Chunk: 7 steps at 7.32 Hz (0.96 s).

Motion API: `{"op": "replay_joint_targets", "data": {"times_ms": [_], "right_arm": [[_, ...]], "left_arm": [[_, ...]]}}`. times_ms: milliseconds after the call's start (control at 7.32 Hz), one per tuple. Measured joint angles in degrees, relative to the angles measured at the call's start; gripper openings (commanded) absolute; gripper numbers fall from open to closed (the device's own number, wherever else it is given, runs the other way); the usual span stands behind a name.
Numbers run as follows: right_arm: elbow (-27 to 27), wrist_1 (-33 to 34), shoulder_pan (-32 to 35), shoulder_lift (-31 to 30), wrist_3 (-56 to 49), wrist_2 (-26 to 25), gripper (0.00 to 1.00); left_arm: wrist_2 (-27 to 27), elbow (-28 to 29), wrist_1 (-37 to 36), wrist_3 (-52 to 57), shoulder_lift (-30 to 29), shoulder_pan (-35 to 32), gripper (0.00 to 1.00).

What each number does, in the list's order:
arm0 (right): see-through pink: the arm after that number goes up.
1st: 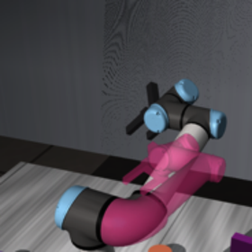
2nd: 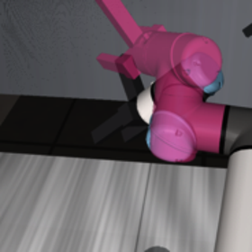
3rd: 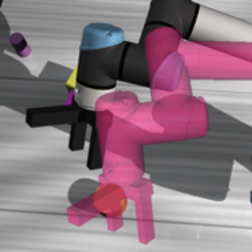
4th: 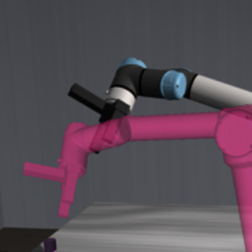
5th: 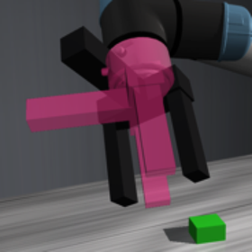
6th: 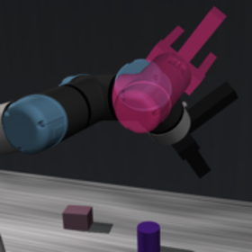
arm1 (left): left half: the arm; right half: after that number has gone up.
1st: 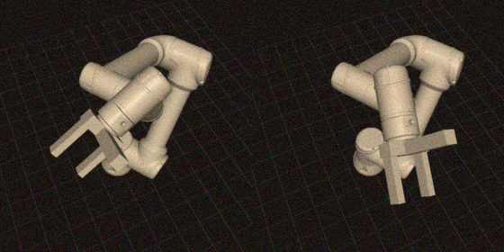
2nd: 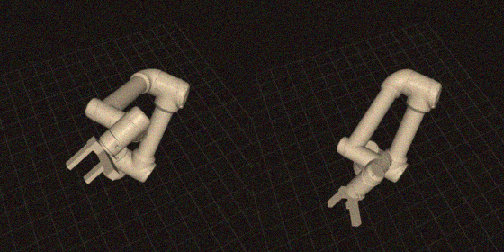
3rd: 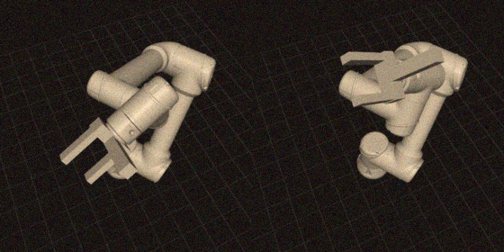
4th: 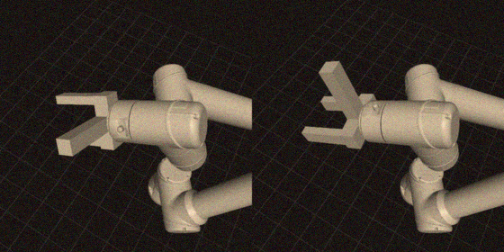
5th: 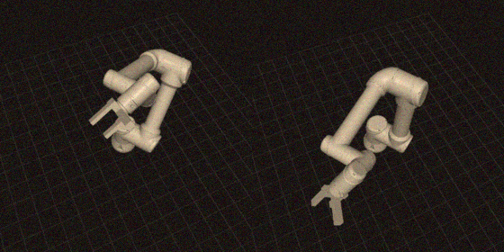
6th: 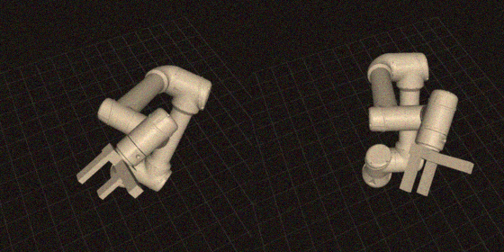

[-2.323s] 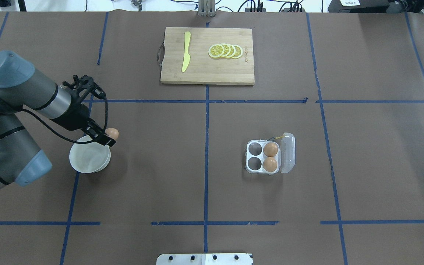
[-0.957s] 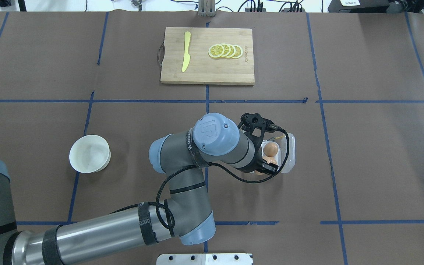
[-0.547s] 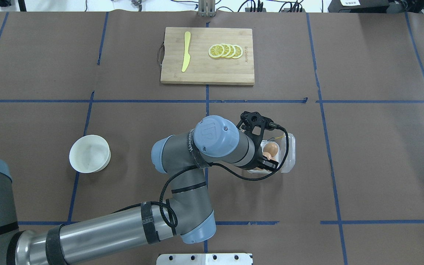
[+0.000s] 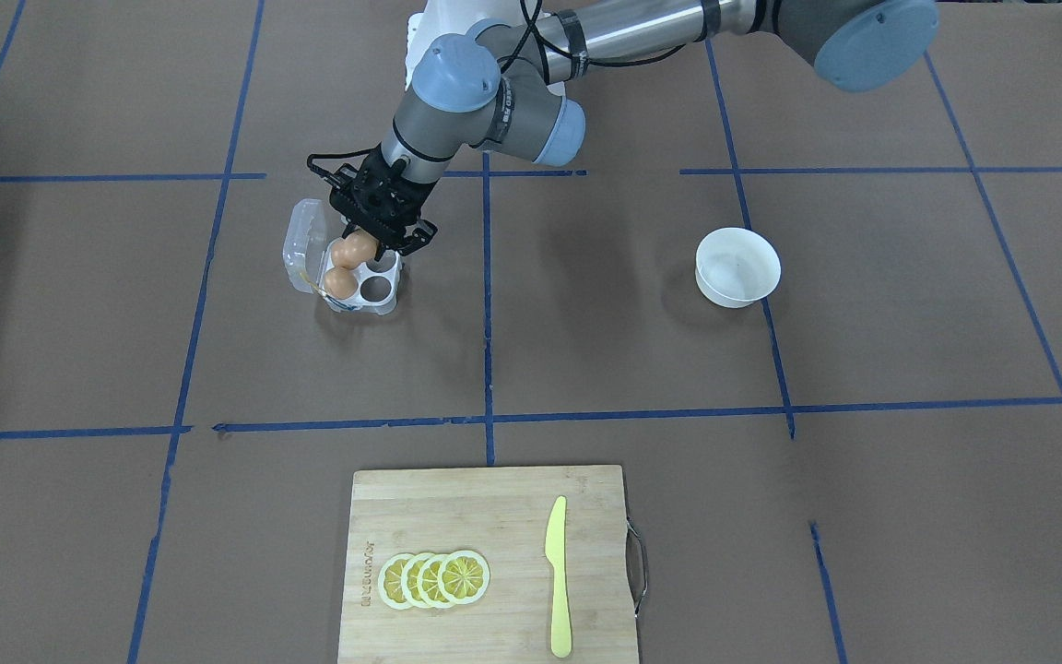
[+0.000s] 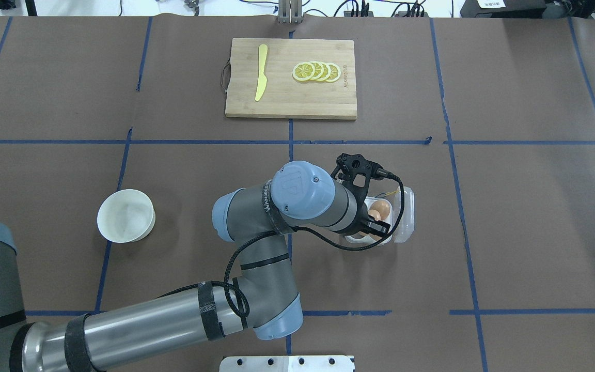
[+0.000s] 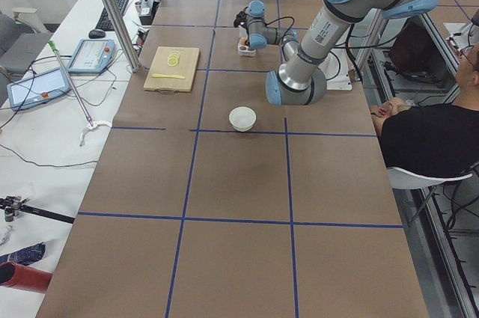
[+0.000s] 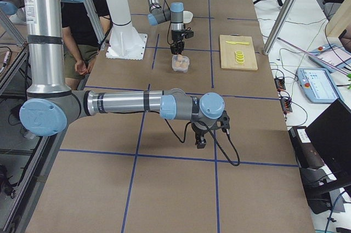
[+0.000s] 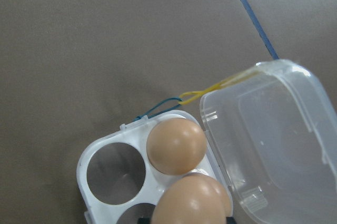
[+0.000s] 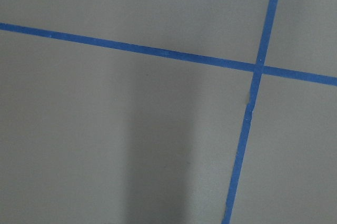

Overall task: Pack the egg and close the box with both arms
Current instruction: 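Lower the egg into the empty carton slot and open the left gripper, then raise the left gripper away from the carton toward the cutting board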

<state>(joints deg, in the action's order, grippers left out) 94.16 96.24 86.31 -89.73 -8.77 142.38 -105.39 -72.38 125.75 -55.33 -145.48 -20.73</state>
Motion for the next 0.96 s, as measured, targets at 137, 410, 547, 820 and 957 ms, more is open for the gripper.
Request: {"op": "replay_joint_targets", "data": {"times_ms": [137, 410, 547, 820, 957], "right_arm": [[0.03, 0.00, 0.00, 0.00, 0.04, 0.00, 1.00], [0.05, 0.00, 0.00, 0.00, 0.07, 0.00, 1.00], [0.05, 0.00, 0.00, 0.05, 0.22, 0.02, 1.00], [1.33, -0.06, -0.75, 0.60, 4.46, 0.43, 1.00], [3.29, -0.08, -2.26, 0.77, 8.57, 1.06, 1.00]], "left_arm": [[0.22, -0.02, 0.01, 0.09, 0.02, -0.03, 0.95], [1.07, -0.03, 0.02, 0.19, 0.08, -0.27, 0.95], [1.21, -0.13, 0.02, 0.33, 0.10, -0.75, 0.95], [-0.12, -2.04, -0.24, 1.03, 0.99, -4.25, 0.95], [-2.07, -4.08, -0.49, 2.52, 3.13, -6.55, 0.95]]}}
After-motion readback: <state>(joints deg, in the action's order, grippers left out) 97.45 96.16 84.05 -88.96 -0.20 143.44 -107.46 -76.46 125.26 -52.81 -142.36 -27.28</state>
